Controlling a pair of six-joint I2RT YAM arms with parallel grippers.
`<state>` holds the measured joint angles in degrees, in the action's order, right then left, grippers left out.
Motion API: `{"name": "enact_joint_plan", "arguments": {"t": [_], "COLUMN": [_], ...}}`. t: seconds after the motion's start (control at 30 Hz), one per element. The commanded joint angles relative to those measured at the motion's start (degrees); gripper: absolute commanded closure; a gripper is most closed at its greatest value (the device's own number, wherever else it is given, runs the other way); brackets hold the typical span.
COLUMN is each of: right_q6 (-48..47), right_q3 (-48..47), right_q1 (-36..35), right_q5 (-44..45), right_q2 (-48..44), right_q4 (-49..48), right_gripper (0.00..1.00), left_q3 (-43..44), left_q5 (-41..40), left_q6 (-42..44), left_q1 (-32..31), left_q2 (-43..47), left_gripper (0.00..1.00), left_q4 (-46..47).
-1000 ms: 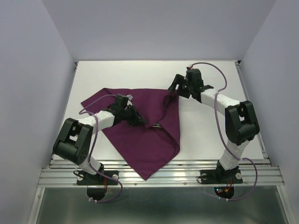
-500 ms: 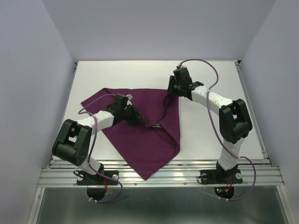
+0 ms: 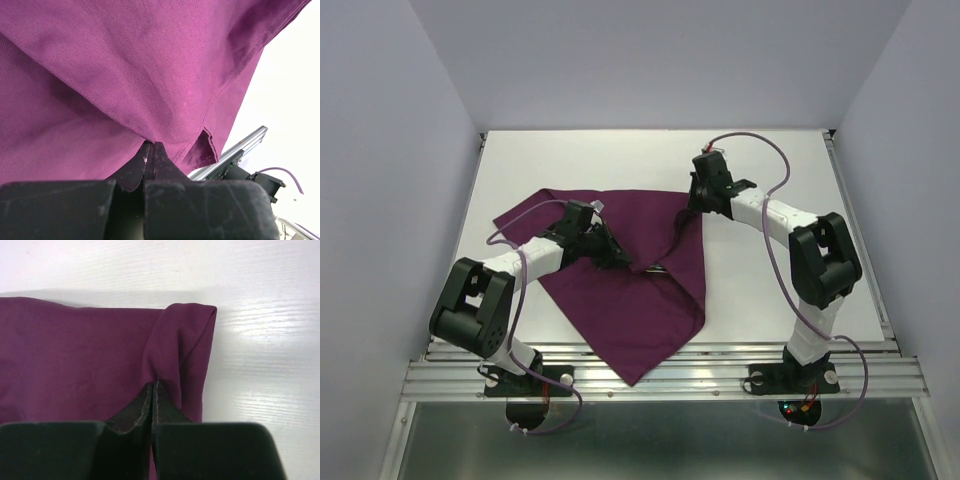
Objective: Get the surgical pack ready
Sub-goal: Pack the surgical kit at the center of the board.
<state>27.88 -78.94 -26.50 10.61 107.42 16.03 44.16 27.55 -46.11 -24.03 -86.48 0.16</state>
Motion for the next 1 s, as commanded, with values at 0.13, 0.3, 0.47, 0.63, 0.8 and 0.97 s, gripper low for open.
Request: {"name": "enact_joint_plan", "arguments": {"t": [0.13,0.3,0.47,0.63,0.8,0.97], "right_q6": [0.33,0.16,0.33,0.77,0.16,-0.98], "right_q3": [5.1,7.48,11.16,14.68,17.94,17.5], "right_q1": [0.05,0.05,0.05,0.05,0.05,0.05], "right_q5": [5.29,5.74,6.44,6.18,6.7,6.88], "right_q2": [-8.79,-9.33,-7.93,-6.26,-5.2,-5.28], "right_q4": [-1.26,-1.62,-3.11,-4.6,-7.24,-7.42], "right_gripper": [0.99,0.99,0.99,0.99,0.99,0.99], "left_q3": [2.95,3.47,2.77,2.25,0.84,0.83], "left_q5": [0.31,0.14,-0.22,-0.57,-1.09,-1.62], "left_q6": [1.46,2.33,2.6,2.42,2.51,2.42], "left_q1": [-0.4,-0.4,-0.4,-0.4,-0.31,-0.14], "left_q2": [3.86,4.56,4.13,3.34,2.54,2.28], "left_gripper": [1.0,1.0,1.0,1.0,1.0,1.0], "left_q4": [-2.09,-3.85,-4.21,-3.68,-3.33,-3.06]}}
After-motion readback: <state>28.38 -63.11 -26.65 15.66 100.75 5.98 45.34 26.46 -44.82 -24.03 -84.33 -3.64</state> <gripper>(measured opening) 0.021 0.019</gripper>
